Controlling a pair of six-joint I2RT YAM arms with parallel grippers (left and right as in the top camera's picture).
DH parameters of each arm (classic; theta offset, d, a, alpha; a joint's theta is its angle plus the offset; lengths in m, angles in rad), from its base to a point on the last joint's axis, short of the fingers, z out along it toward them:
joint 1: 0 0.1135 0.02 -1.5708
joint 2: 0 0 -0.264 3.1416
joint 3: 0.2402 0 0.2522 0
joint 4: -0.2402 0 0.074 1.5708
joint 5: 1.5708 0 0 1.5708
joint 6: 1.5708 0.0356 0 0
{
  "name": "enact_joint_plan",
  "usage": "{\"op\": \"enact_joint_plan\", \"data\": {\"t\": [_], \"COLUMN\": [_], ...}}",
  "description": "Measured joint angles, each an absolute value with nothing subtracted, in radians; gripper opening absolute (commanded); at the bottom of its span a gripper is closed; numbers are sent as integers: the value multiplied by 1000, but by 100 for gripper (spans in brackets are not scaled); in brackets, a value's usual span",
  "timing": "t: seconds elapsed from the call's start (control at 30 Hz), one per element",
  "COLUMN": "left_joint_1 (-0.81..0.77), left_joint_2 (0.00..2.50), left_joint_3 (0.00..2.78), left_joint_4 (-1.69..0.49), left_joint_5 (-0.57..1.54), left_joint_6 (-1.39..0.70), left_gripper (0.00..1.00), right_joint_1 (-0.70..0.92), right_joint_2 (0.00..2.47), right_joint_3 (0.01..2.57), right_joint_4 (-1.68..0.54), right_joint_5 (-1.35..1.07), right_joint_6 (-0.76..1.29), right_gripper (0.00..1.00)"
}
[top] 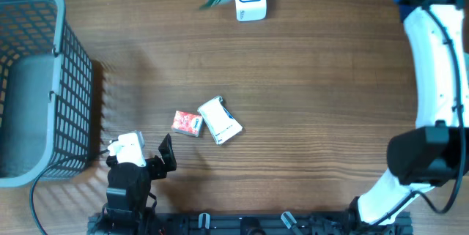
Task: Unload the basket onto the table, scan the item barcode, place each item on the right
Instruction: 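Carry the gloves pack right and drop it at the table edge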
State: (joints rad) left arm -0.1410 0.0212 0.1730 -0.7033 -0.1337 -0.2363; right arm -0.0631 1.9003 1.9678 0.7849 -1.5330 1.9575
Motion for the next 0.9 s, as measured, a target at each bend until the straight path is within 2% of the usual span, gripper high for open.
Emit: {"op": "enact_joint_plan", "data": {"t": [0.1,0.13,0.23,0.3,0.4,0.43,0.47,0.53,0.67,0.7,0.73,0.77,0.83,0.9], "left_joint_1": [-141,-141,-141,-141,-141,-141,-141,-141,-141,-141,-141,-141,-141,-141], "left_joint_2": [21,21,21,21,21,21,21,20,20,20,20,20,20,20], "left_joint_3": [173,173,173,173,173,173,173,172,172,172,172,172,172,172], "left_joint_4": [-703,-703,-703,-703,-703,-704,-703,-702,-703,-703,-703,-703,-703,-703], "left_joint_5": [-134,-134,-134,-134,-134,-134,-134,-133,-134,-134,-134,-134,-134,-134], "left_joint_6": [-236,-236,-236,-236,-236,-236,-236,-236,-236,-236,-236,-236,-236,-236], "left_gripper": [100,100,100,100,100,100,100,100,100,100,100,100,100,100], "right_joint_1": [-170,-302,-511,-674,-836,-871,-915,-933,-893,-885,-879,-878,-887,-897], "right_joint_2": [1917,1917,1917,1917,1914,1909,1914,1918,1924,1929,1938,1950,1989,1994], "right_joint_3": [1960,1958,1957,1946,1885,1865,1830,1801,1800,1801,1802,1802,1802,1805], "right_joint_4": [747,732,714,617,255,-6,-392,-693,-740,-747,-764,-783,-800,-793], "right_joint_5": [-1525,-1532,-1552,-1558,-1536,-1486,-1341,-1046,-637,-582,-516,-456,-364,-384], "right_joint_6": [1929,1920,1887,1800,1532,1387,1130,865,588,559,535,520,502,506], "right_gripper": [5,5,5,5,5,5,5,5,5,27,70,100,100,99]}}
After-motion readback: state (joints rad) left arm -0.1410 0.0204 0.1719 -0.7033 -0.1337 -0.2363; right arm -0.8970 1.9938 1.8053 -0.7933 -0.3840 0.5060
